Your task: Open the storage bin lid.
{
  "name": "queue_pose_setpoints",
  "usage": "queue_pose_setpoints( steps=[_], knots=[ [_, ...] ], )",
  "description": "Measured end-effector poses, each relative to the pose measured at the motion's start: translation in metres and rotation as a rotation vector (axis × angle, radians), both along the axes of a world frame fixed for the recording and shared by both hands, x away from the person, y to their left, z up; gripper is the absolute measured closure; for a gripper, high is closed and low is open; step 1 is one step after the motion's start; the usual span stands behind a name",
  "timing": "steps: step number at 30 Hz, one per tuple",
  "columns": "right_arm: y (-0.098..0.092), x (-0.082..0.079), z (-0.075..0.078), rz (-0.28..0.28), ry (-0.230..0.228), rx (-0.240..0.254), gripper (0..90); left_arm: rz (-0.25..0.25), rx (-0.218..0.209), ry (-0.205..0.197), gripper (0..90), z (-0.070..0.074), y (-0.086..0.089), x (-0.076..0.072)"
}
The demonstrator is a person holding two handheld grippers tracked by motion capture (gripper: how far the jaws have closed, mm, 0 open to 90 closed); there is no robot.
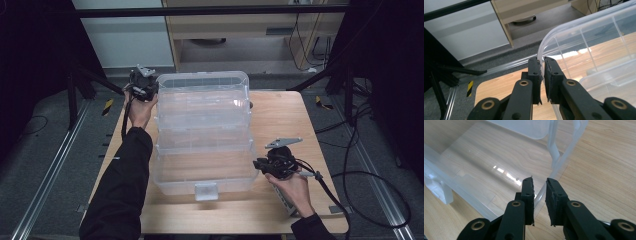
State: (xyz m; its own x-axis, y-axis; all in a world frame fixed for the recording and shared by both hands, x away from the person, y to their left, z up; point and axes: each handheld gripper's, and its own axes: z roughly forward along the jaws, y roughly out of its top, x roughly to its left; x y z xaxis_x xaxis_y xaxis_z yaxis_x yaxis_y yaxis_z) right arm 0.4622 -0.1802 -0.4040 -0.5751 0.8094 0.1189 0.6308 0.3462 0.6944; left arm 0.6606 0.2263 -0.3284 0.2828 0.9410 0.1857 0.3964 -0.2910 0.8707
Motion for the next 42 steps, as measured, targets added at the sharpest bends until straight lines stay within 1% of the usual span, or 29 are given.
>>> queue_pose_setpoints(
  steps=[1,2,3,4,5,6,9,11,12,15,17,18,20,23,24,26,28,32,34,36,38,39,42],
  knots=[
    [0.000,0.000,0.000,0.000,-0.002,0.000,77.2,-0.002,-0.003,-0.014,86.7,0.003,0.000,-0.002],
    [0.000,0.000,0.000,-0.003,-0.003,-0.002,77.3,-0.002,0.009,-0.028,86.4,0.007,-0.001,-0.004],
    [0.001,-0.001,0.000,-0.004,-0.006,-0.008,77.3,-0.009,0.010,-0.038,85.0,0.011,-0.002,-0.006],
    [0.001,-0.001,0.000,0.001,-0.004,-0.011,77.4,-0.014,0.012,-0.044,85.0,0.013,-0.002,-0.007],
    [0.002,-0.001,0.000,-0.007,-0.013,-0.021,77.2,-0.013,0.016,-0.050,84.8,0.018,-0.003,-0.010],
    [0.003,-0.002,0.000,-0.007,-0.011,-0.020,77.2,-0.018,0.012,-0.057,84.6,0.021,-0.003,-0.012],
    [0.004,-0.002,0.001,-0.009,-0.009,-0.023,77.2,-0.028,0.012,-0.060,82.8,0.027,-0.003,-0.017],
    [0.004,-0.002,0.001,-0.010,-0.009,-0.022,77.2,-0.036,0.001,-0.053,82.1,0.028,-0.002,-0.021],
    [0.004,-0.002,0.001,-0.011,-0.009,-0.022,77.2,-0.035,0.003,-0.051,81.4,0.029,-0.002,-0.022],
    [0.004,-0.002,0.000,-0.010,-0.009,-0.020,77.2,-0.044,-0.017,-0.030,78.6,0.029,0.001,-0.028],
    [0.003,-0.002,0.000,-0.008,-0.006,-0.016,77.1,-0.049,-0.011,-0.021,77.2,0.029,0.002,-0.032],
    [0.003,-0.001,0.000,-0.008,-0.004,-0.012,77.0,-0.056,-0.014,-0.019,76.7,0.028,0.003,-0.035],
    [0.001,-0.001,0.000,-0.004,-0.002,-0.004,76.8,-0.067,-0.007,-0.011,75.5,0.027,0.004,-0.041],
    [0.001,0.000,0.000,-0.002,0.001,0.001,76.7,-0.085,-0.024,-0.002,74.6,0.025,0.007,-0.052],
    [0.001,0.000,0.000,-0.002,0.002,0.002,76.7,-0.090,-0.016,0.005,74.0,0.025,0.007,-0.056],
    [0.001,0.000,0.000,-0.003,0.007,0.002,76.6,-0.099,-0.018,0.002,73.4,0.022,0.008,-0.064],
    [0.001,0.000,0.000,-0.003,0.008,0.003,76.5,-0.106,-0.015,0.007,72.9,0.021,0.010,-0.072],
    [0.000,0.000,0.000,-0.001,0.008,0.003,76.5,-0.118,-0.025,-0.009,71.6,0.022,0.014,-0.090],
    [0.000,0.000,0.000,0.000,0.008,0.003,76.4,-0.123,-0.023,-0.007,70.7,0.022,0.017,-0.098],
    [0.000,0.000,0.000,0.002,0.010,0.006,76.4,-0.114,-0.009,-0.019,70.3,0.022,0.021,-0.108],
    [0.000,0.000,0.000,0.000,0.010,0.004,76.4,-0.117,-0.024,-0.019,69.8,0.023,0.025,-0.116],
    [0.000,0.000,0.000,0.000,0.011,0.006,76.3,-0.118,-0.020,-0.020,69.6,0.024,0.027,-0.120],
    [0.000,0.001,0.000,0.001,0.009,0.005,76.3,-0.122,-0.038,-0.024,68.8,0.025,0.031,-0.130]
  ],
)
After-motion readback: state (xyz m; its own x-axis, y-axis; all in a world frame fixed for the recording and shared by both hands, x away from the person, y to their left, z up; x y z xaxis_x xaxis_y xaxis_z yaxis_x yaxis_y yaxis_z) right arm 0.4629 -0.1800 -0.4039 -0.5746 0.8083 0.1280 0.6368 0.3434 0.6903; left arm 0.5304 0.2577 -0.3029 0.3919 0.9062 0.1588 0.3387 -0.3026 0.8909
